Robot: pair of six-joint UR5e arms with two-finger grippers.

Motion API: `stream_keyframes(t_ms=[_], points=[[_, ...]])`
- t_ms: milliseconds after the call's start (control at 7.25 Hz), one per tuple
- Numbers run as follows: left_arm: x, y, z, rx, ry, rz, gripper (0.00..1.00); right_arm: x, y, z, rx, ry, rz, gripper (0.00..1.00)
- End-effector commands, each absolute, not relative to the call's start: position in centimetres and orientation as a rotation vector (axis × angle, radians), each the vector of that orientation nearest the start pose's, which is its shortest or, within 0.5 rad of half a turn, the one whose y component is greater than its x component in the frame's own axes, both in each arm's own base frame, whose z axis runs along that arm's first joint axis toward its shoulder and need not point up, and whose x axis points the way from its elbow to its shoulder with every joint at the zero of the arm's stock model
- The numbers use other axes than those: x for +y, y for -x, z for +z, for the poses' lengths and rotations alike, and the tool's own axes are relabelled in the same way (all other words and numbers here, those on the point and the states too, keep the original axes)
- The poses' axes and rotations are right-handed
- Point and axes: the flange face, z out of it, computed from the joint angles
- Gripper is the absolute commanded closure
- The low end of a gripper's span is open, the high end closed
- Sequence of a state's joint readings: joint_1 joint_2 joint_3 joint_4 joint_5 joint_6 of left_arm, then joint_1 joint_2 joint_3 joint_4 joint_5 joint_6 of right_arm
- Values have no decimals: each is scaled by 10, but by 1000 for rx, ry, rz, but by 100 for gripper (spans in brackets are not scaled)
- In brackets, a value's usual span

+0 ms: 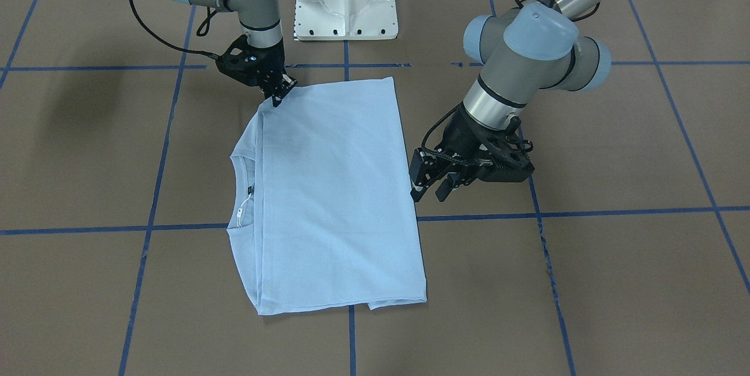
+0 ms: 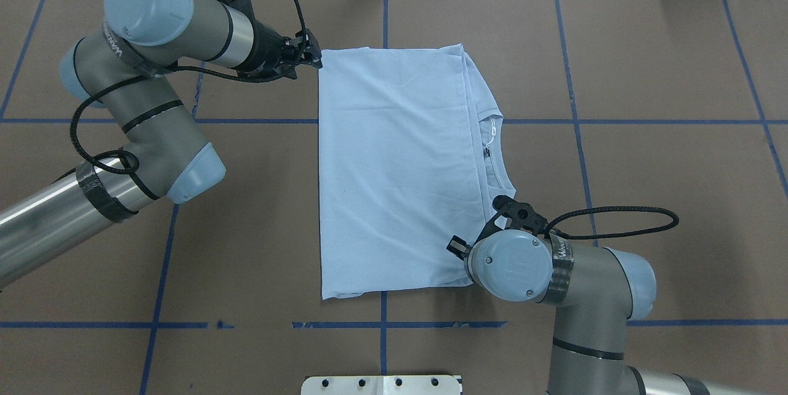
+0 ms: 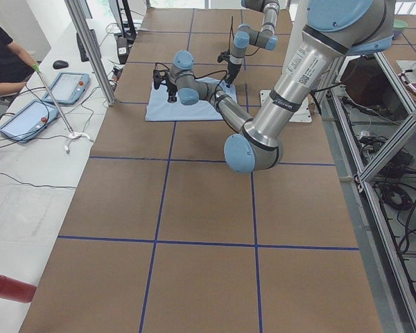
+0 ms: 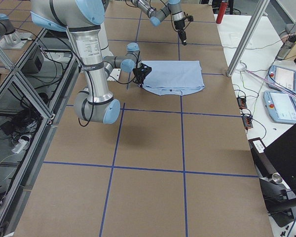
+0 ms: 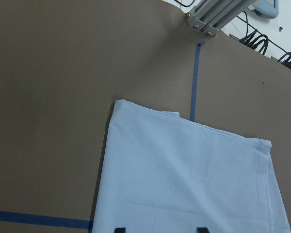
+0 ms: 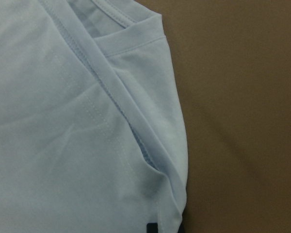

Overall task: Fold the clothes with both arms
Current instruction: 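Move the right gripper to the shirt's near corner by the collar, then move the left gripper to the shirt's near corner beside the right gripper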

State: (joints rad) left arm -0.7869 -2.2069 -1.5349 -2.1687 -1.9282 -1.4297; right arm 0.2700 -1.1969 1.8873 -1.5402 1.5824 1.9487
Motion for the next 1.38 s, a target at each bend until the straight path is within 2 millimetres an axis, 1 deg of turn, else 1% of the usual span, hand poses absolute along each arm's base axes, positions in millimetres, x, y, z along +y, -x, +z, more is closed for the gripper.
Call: stream_keyframes(t_ms=[0, 138, 276, 414, 552, 690, 828, 966, 1104, 1242], points=[[-564, -424, 223, 1206, -251, -350, 42, -286, 539, 314, -739, 52, 614, 100], [-564, -423, 223, 1204, -250, -350, 42, -285, 534, 305, -759, 54, 611, 100], [-561, -422, 218, 1211, -243, -359, 42, -282, 530, 298, -773, 71, 603, 100], [-529, -422, 222, 1230, -186, -389, 42, -281, 529, 296, -778, 73, 602, 100], [-482, -433, 232, 1247, -117, -422, 42, -280, 529, 297, -778, 76, 602, 100], [-434, -453, 247, 1241, -86, -476, 42, -277, 531, 297, -777, 78, 596, 100], [-393, -469, 265, 1222, -69, -514, 39, -275, 532, 295, -782, 79, 593, 100], [-370, -482, 274, 1203, -16, -540, 36, -276, 531, 294, -785, 79, 594, 100], [-348, -503, 280, 1147, 4, -559, 36, -276, 530, 293, -788, 79, 593, 100], [-323, -520, 283, 1129, 27, -547, 36, -276, 529, 292, -791, 79, 593, 100]])
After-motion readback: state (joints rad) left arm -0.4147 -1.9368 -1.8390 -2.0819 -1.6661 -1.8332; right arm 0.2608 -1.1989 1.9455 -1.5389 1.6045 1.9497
